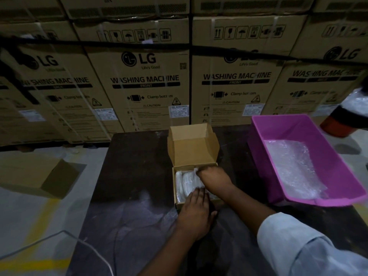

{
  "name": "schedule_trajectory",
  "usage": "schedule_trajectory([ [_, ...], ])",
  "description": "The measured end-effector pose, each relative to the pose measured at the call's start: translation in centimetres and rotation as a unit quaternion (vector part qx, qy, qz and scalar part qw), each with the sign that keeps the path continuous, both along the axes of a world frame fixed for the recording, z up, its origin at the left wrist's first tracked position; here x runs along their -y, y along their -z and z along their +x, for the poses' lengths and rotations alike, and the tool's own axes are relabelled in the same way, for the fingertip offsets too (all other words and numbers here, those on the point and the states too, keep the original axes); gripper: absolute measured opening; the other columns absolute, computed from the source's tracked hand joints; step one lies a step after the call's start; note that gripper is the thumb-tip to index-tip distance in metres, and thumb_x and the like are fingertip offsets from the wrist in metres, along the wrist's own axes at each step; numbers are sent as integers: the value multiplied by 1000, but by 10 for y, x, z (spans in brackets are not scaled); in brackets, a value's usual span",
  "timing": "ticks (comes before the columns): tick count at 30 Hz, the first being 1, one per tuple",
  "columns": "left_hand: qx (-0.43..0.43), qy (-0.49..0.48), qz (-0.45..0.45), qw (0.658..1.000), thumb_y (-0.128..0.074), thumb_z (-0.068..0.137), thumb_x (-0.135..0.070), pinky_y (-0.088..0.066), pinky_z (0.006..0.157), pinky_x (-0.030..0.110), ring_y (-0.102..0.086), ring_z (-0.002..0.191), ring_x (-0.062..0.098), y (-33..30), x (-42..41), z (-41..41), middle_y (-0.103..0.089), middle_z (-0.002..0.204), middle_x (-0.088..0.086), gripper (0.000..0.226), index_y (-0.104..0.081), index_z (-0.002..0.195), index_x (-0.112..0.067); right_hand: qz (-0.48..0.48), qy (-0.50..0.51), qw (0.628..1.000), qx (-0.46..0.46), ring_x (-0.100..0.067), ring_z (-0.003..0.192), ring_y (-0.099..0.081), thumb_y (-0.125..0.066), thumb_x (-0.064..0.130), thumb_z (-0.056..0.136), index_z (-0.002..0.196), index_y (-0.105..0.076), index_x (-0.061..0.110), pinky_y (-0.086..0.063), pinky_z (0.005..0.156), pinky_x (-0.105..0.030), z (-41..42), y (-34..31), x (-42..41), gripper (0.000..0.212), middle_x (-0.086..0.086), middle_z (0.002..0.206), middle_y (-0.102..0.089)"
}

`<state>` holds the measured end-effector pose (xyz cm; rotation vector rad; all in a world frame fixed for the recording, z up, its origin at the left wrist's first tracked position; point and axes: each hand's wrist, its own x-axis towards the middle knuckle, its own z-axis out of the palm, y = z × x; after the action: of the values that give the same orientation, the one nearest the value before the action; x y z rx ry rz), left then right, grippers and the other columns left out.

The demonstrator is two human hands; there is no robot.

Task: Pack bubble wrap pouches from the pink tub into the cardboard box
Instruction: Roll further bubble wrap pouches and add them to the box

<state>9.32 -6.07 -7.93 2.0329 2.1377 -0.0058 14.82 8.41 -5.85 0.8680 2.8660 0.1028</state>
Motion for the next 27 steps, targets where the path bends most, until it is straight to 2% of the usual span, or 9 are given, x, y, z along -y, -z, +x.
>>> schedule_trajectory([
  [5, 23, -37, -36, 998, -12, 98, -57, -52, 94, 40, -64, 112, 27, -2, -1, 5, -64, 125, 14, 78, -67, 119, -6, -15, 20, 1000, 5, -27, 94, -66, -54, 21, 90, 106, -66, 17, -48, 78, -32, -8, -7, -6, 20, -7, 102, -69],
  [10, 69, -56, 18, 996, 3, 87, -66, -32, 111, 41, -42, 134, 31, -10, -1, 3, -39, 149, 18, 93, -40, 142, -6, -28, 21, 998, -58, -30, 94, -65, -55, 24, 90, 119, -55, 17, -48, 72, -33, -5, -7, -9, 29, -8, 107, -65],
  [12, 76, -60, 25, 995, 1, 86, -67, -34, 108, 40, -44, 130, 30, -15, -2, 2, -39, 148, 17, 89, -37, 142, -10, -21, 2, 997, -74, -29, 91, -65, -51, 20, 91, 116, -56, 17, -49, 70, -34, -4, -3, -6, 25, -6, 109, -62],
  [15, 61, -63, 22, 996, -18, 95, -61, -39, 99, 41, -50, 119, 29, -17, -7, 1, -46, 139, 15, 67, -38, 136, -13, -18, -22, 997, -67, -29, 88, -65, -48, 13, 90, 111, -60, 15, -49, 66, -35, -4, 5, -1, 24, -6, 109, -61],
  [17, 57, -67, 12, 996, -23, 95, -60, -36, 103, 41, -47, 124, 30, -15, -6, 2, -43, 142, 16, 66, -35, 140, -13, -21, -21, 998, -51, -30, 92, -65, -47, 13, 91, 108, -62, 14, -48, 69, -34, -7, 4, -2, 23, -7, 109, -62],
  [19, 53, -67, -1, 996, -18, 94, -63, -28, 111, 42, -40, 132, 30, -15, -5, 2, -38, 148, 17, 74, -29, 145, -11, -21, -20, 999, -32, -30, 93, -65, -48, 12, 91, 106, -64, 13, -49, 71, -34, -10, 0, -3, 22, -8, 107, -64],
  [21, 54, -75, 3, 996, -13, 92, -67, -26, 113, 44, -42, 133, 29, -14, -4, 4, -43, 146, 16, 80, -33, 145, -10, 13, -32, 999, -8, -29, 93, -64, -50, 10, 87, 100, -66, 13, -47, 77, -35, -15, -6, -5, 21, -7, 104, -66],
  [23, 47, -103, 26, 993, -21, 94, -66, -36, 107, 45, -56, 121, 26, -11, -1, 6, -60, 131, 13, 74, -50, 135, -11, 49, -34, 998, 5, -30, 97, -60, -53, 8, 83, 97, -67, 14, -42, 83, -37, -17, -8, -5, 21, -7, 103, -65],
  [27, 25, -116, 18, 993, -22, 95, -62, -49, 94, 42, -66, 107, 23, -10, 6, 16, -72, 107, 6, 67, -63, 123, -16, 23, 9, 1000, 4, -29, 104, -55, -53, 13, 87, 109, -64, 14, -41, 85, -36, -16, 2, -7, 25, -8, 109, -63],
])
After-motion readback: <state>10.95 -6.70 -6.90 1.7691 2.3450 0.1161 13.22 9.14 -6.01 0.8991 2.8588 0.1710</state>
